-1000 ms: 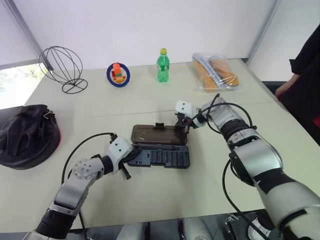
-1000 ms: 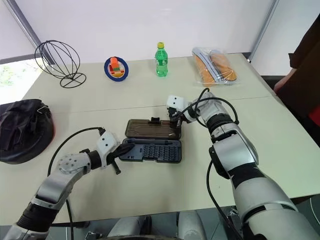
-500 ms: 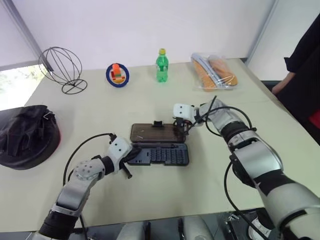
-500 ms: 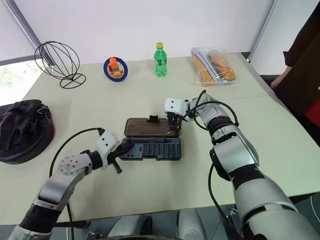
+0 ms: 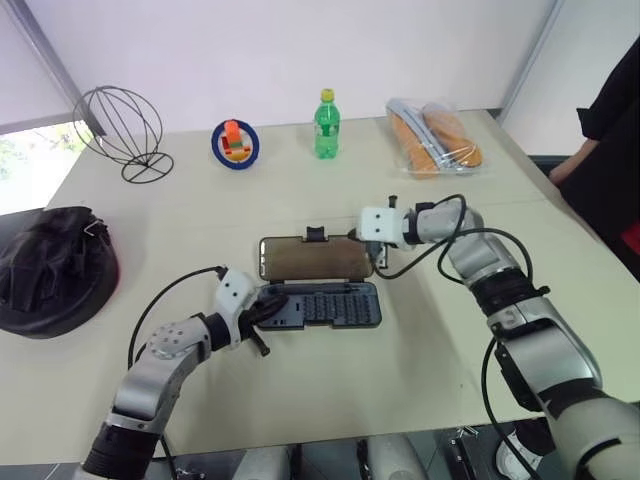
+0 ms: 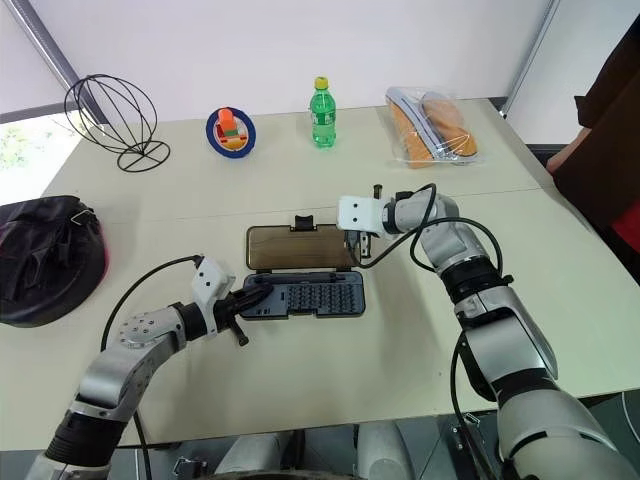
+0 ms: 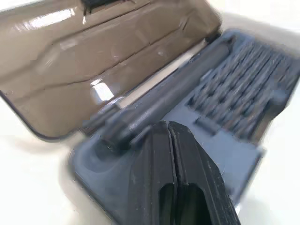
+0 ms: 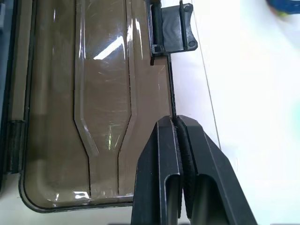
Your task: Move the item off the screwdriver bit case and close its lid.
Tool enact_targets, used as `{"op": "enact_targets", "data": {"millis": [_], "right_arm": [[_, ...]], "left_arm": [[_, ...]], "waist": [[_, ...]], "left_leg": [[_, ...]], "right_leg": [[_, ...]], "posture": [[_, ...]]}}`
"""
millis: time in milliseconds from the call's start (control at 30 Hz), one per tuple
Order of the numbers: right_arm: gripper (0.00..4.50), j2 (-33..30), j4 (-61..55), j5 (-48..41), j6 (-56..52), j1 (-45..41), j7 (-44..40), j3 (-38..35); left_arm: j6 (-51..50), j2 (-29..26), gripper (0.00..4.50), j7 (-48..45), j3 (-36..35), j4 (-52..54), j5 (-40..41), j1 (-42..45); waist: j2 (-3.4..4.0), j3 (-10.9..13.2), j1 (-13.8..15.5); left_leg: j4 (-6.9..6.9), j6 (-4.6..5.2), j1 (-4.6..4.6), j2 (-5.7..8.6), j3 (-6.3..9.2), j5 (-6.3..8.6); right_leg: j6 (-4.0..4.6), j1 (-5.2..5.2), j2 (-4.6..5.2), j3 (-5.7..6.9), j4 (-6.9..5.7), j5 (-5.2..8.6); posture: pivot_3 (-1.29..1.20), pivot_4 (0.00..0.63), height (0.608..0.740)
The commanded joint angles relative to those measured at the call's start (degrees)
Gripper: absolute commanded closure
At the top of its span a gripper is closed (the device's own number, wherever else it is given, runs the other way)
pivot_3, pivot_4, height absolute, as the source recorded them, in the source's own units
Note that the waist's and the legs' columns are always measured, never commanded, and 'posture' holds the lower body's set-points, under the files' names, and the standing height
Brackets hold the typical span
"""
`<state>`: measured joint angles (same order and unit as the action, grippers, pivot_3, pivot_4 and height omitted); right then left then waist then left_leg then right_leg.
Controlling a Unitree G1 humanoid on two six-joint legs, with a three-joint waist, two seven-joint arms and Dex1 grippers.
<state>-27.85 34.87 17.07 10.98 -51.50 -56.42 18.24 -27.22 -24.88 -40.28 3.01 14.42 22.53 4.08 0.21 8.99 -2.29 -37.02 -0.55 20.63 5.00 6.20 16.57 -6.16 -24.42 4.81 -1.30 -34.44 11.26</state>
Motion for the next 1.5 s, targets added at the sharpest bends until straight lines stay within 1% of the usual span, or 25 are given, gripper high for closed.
{"op": "enact_targets", "data": {"millis": [33,133,167,200,267,367,400,467,567,667,733,833,933,1033,1133,1267,1300,1333,1367,1400,1433,1467,1500], "right_arm": [[4.48,-0.56,-4.03,-1.23,1.97,0.57,0.43,-0.49],[4.48,-0.91,-4.62,-0.85,2.92,0.74,1.33,-0.35],[4.48,-0.98,-4.69,-0.77,3.18,0.65,1.57,-0.31],[4.48,-1.03,-4.73,-0.76,3.3,0.58,1.67,-0.29],[4.48,-1.08,-4.7,-0.63,3.73,0.45,2.0,-0.24],[4.48,-0.99,-4.84,-0.69,3.82,0.18,2.09,-0.2],[4.48,-0.94,-4.99,-0.69,3.84,0.12,2.18,-0.2],[4.48,-0.68,-5.6,-0.82,3.46,0.16,2.14,-0.19],[4.48,-0.35,-6.63,-1.24,3.11,0.49,1.61,-0.03],[4.48,-0.32,-7.84,-1.38,2.47,1.0,1.53,-0.05],[4.48,-0.45,-8.25,-1.26,1.93,1.19,1.59,-0.06],[4.48,-0.79,-9.22,-0.91,0.77,1.56,1.64,-0.03],[4.48,-1.2,-10.68,-0.88,-0.66,2.13,1.36,-0.1],[4.48,-1.58,-12.54,-0.96,-2.92,2.86,1.32,-0.36],[3.63,-2.4,-15.15,-1.53,-4.59,3.77,-0.17,-0.21],[1.57,-3.15,-19.51,-1.77,-7.0,4.65,-1.04,-0.61],[1.02,-3.91,-23.53,-4.55,-11.73,5.17,-3.69,-2.12],[0.52,-4.82,-28.7,-9.42,-19.18,5.86,-7.37,-4.32],[0.52,-6.13,-34.48,-16.21,-28.03,6.49,-11.42,-7.02],[0.52,-6.98,-40.46,-26.18,-38.03,6.45,-13.82,-12.09],[0.52,-7.08,-44.66,-34.55,-46.03,5.91,-14.0,-17.09],[0.52,-6.55,-47.34,-41.31,-51.76,5.17,-12.73,-21.85],[0.52,-6.13,-49.06,-45.49,-55.59,4.67,-11.22,-24.87]], "left_arm": [[-7.84,0.85,4.5,-0.3,-5.83,5.59,11.8,1.49],[-13.43,1.36,4.5,1.19,-11.53,5.86,21.0,5.41],[-14.28,1.51,4.5,2.07,-13.38,4.95,22.94,7.16],[-14.82,1.7,4.5,3.18,-15.01,3.71,24.21,8.84],[-14.2,1.38,4.5,4.54,-17.52,-0.57,24.15,12.26],[-10.53,-0.62,4.5,4.52,-18.44,-9.12,19.69,16.34],[-8.0,-1.53,4.5,3.97,-17.76,-13.08,16.96,17.55],[-1.08,-2.83,4.5,2.82,-15.74,-24.03,10.71,21.2],[7.96,-3.38,4.5,0.15,-12.73,-38.43,3.74,26.86],[14.75,-2.91,4.5,-4.08,-11.02,-51.52,-0.21,32.78],[16.8,-2.34,4.5,-8.2,-10.3,-57.47,-1.11,35.69],[18.02,-1.82,4.5,-13.79,-9.01,-62.71,-2.56,38.27],[16.92,-1.84,4.5,-19.08,-8.15,-65.11,-3.14,39.49],[14.57,-2.18,4.5,-23.42,-6.84,-64.02,-3.83,39.69],[14.15,-2.11,4.5,-24.19,-7.11,-63.56,-4.03,39.88],[13.28,-1.86,4.5,-24.86,-7.67,-62.76,-3.9,40.13],[13.1,-1.81,4.5,-24.94,-7.87,-62.28,-3.72,40.2],[12.85,-1.83,4.5,-25.09,-8.05,-61.69,-3.5,40.24],[12.48,-1.88,4.5,-25.27,-8.22,-60.8,-3.22,40.2],[11.63,-2.05,4.5,-25.7,-8.49,-59.42,-2.65,40.08],[10.7,-2.26,4.5,-26.07,-8.76,-57.96,-2.11,39.93],[10.16,-2.45,4.5,-26.32,-8.86,-56.53,-1.83,39.76],[9.74,-2.6,4.5,-26.43,-8.93,-55.47,-1.67,39.58]], "waist": [[-0.09,0.08,-0.07],[-0.22,0.24,-0.05],[-0.32,0.32,-0.03],[-0.43,0.39,-0.06],[-0.44,0.41,-0.04],[-0.44,0.41,-0.13],[-0.44,0.41,-0.18],[-0.44,0.42,-0.08],[-0.47,0.43,0.08],[-0.49,0.44,0.24],[-0.49,0.44,0.24],[-0.5,0.43,0.0],[-0.5,0.43,-0.26],[-0.5,0.44,-0.14],[-0.5,0.44,-0.07],[-0.51,0.44,-0.01],[-0.51,0.44,0.01],[-0.51,0.45,0.05],[-0.51,0.48,0.14],[-0.51,0.5,0.38],[-0.5,0.52,0.48],[-0.51,0.53,0.72],[-0.51,0.53,1.03]], "left_leg": [[0.0,0.0,0.01,0.0,0.0,0.0],[-0.01,0.0,0.01,-0.01,0.0,0.0],[-0.01,0.0,0.01,-0.01,0.0,0.0],[-0.02,-0.01,0.0,-0.01,0.0,0.0],[-0.02,-0.04,0.01,-0.01,0.01,-0.03],[0.0,-0.15,0.0,0.0,-0.01,-0.09],[0.01,-0.2,0.0,0.0,-0.01,-0.11],[0.02,-0.35,0.0,0.0,-0.02,-0.2],[0.02,-0.35,0.02,0.02,-0.01,-0.2],[0.01,-0.36,0.11,0.04,-0.01,-0.21],[-0.02,-0.46,0.32,0.04,0.01,-0.26],[-0.11,-0.57,0.86,0.06,-0.01,-0.34],[-0.05,-0.58,0.94,0.08,-0.04,-0.34],[-0.06,-0.57,0.98,0.07,-0.05,-0.34],[-0.11,-0.57,0.98,0.08,-0.04,-0.34],[-0.11,-0.56,0.98,0.08,-0.04,-0.34],[-0.11,-0.56,0.98,0.08,-0.04,-0.34],[-0.12,-0.56,0.99,0.08,-0.04,-0.34],[-0.12,-0.56,1.01,0.08,-0.03,-0.34],[-0.14,-0.56,1.09,0.08,0.0,-0.34],[-0.25,-0.56,1.3,0.06,0.09,-0.34],[-0.33,-0.55,1.44,0.08,0.15,-0.34],[-0.39,-0.55,1.56,0.09,0.21,-0.33]], "right_leg": [[0.0,-0.01,0.0,0.0,0.0,0.0],[0.0,-0.01,-0.01,0.01,0.0,0.0],[0.0,-0.01,-0.01,0.01,-0.01,0.0],[0.0,-0.01,-0.02,0.02,-0.01,0.0],[0.0,-0.01,-0.03,0.02,0.0,0.0],[0.01,-0.01,-0.03,0.02,0.03,0.0],[0.01,-0.01,-0.04,0.02,0.04,0.0],[0.01,-0.02,-0.05,0.02,0.04,-0.01],[0.02,-0.02,-0.06,0.03,0.05,-0.01],[0.01,-0.08,-0.04,0.04,0.09,-0.02],[0.0,-0.26,-0.03,0.05,0.09,-0.03],[0.01,-0.82,0.02,0.06,-0.04,-0.05],[0.01,-0.96,0.05,0.05,-0.07,-0.05],[0.01,-1.0,0.05,0.06,-0.09,-0.05],[0.01,-0.98,0.05,0.05,-0.12,-0.05],[0.0,-0.98,0.05,0.05,-0.13,-0.05],[0.0,-0.98,0.05,0.05,-0.13,-0.04],[0.0,-0.98,0.05,0.05,-0.14,-0.05],[0.0,-0.99,0.05,0.06,-0.14,-0.04],[0.0,-1.04,0.06,0.07,-0.14,-0.04],[0.0,-1.13,0.07,0.15,-0.13,-0.04],[0.0,-1.22,0.11,0.22,-0.14,-0.05],[0.01,-1.28,0.15,0.26,-0.14,-0.05]], "posture": [[0.0,0.15,0.74],[0.0,0.15,0.74],[0.0,0.15,0.74],[0.0,0.15,0.74],[0.0,0.15,0.74],[0.0,0.15,0.74],[0.0,0.15,0.74],[0.0,0.15,0.74],[0.0,0.15,0.74],[0.0,0.15,0.74],[0.0,0.15,0.74],[0.0,0.15,0.74],[0.0,0.15,0.74],[0.0,0.15,0.74],[0.0,0.15,0.74],[0.0,0.15,0.74],[0.0,0.15,0.74],[0.0,0.15,0.74],[0.0,0.15,0.74],[0.0,0.15,0.74],[0.0,0.15,0.74],[0.0,0.15,0.74],[0.0,0.15,0.74]]}}
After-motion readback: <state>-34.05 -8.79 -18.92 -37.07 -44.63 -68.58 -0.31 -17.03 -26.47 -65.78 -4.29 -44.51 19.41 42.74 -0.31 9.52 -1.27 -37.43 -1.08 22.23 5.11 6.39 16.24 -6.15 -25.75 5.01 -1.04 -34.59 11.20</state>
